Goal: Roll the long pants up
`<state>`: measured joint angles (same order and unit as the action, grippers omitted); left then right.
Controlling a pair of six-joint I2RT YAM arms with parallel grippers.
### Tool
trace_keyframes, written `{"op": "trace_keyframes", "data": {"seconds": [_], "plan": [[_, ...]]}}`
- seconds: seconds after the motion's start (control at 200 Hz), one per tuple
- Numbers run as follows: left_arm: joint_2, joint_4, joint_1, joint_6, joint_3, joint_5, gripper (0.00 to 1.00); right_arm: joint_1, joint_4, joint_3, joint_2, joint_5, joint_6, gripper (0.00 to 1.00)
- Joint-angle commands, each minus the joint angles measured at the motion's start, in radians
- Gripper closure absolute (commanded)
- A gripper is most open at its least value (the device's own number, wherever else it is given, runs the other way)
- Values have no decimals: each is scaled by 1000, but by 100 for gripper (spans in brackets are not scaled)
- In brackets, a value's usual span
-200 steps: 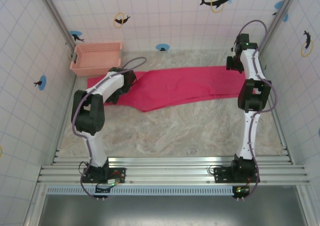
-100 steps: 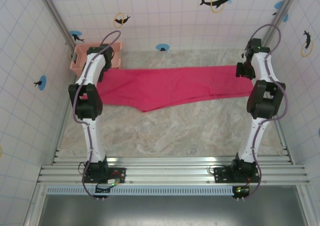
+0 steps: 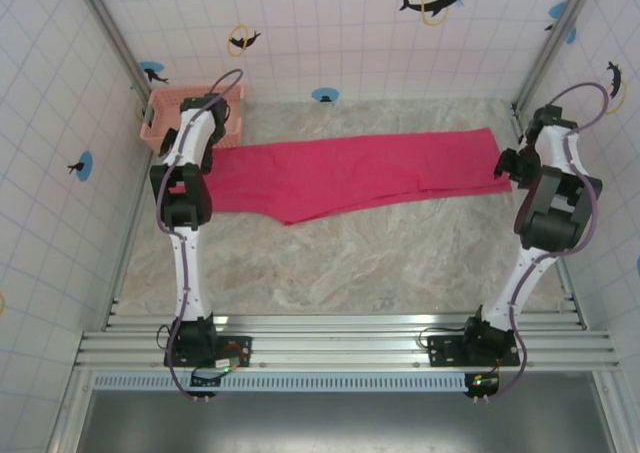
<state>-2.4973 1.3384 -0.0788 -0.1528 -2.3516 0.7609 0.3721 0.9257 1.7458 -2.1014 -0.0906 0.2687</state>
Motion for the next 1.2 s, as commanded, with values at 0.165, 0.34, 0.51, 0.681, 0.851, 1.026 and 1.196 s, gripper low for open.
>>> {"op": "trace_keyframes", "data": {"seconds": [0.165,0.34,0.51,0.681,0.851,1.026,1.196], "plan": [[125,44,150,-43,29,-259,3,-1,-90,44,-104,-52,120,34],[80,49,254,-145,11,-444,3,5,-114,46,-132,-19,145,34],[10,69,321,-191,-78,-514,3,11,-101,67,-146,24,152,34],[-29,59,335,-246,-84,-588,3,14,-102,103,-189,34,172,34],[-51,57,340,-284,-83,-644,3,14,-71,181,-293,20,214,38],[-59,67,352,-307,-82,-655,3,18,-72,214,-334,-11,232,59],[-77,67,364,-325,-81,-683,3,18,-85,225,-325,-63,230,93]]}}
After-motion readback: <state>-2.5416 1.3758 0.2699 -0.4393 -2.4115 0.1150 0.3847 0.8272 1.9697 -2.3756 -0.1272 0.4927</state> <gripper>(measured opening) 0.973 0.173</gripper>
